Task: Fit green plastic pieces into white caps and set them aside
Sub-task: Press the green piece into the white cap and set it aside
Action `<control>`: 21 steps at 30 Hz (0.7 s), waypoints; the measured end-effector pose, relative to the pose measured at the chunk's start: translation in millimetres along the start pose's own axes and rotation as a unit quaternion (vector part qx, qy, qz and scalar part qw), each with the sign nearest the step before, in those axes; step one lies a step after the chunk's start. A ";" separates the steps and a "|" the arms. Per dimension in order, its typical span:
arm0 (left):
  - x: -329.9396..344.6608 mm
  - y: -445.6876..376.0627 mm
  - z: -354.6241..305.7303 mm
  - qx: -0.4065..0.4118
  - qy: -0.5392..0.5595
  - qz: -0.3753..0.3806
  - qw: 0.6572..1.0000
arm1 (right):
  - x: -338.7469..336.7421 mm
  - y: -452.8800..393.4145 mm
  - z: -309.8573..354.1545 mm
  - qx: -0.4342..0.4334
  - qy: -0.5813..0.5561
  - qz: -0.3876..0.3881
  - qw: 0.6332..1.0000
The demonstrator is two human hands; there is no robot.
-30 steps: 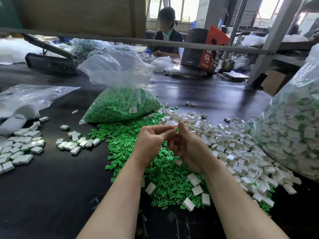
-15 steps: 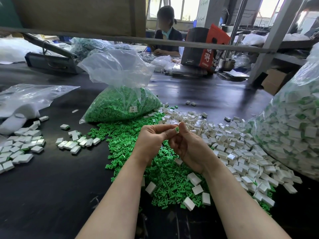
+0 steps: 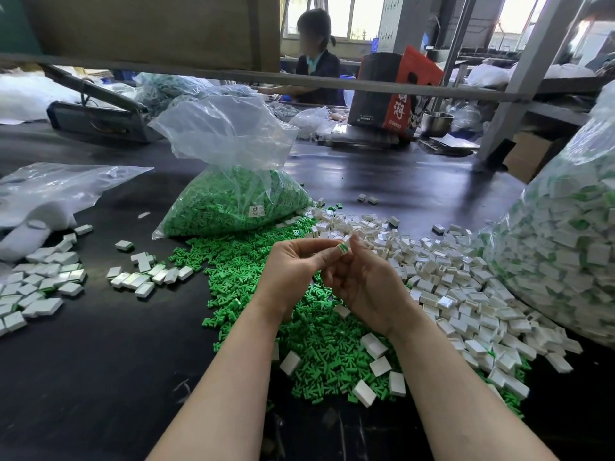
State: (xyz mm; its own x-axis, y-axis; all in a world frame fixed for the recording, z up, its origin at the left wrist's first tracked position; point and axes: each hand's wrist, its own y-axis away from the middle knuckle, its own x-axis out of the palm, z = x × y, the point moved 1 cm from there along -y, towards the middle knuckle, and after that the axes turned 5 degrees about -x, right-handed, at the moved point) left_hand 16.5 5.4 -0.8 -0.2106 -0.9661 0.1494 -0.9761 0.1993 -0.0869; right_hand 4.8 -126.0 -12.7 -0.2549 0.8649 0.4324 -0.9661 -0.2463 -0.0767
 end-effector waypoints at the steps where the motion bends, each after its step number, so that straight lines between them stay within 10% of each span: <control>1: 0.0 0.0 0.2 0.001 -0.006 0.001 1.000 | -0.6 0.0 -0.2 -0.002 -0.004 0.001 1.000; 21: 10.3 -0.1 -0.8 0.021 -0.077 -0.068 0.994 | -4.1 -1.6 -5.2 -0.029 0.040 0.011 0.999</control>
State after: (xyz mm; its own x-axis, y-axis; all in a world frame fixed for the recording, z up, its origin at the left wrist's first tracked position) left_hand 14.4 -4.4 1.6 -0.0634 -0.9979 0.0093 -0.9911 0.0619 -0.1177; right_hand 7.2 -126.9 -19.1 -0.2760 0.8924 0.3569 -0.9605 -0.2420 -0.1377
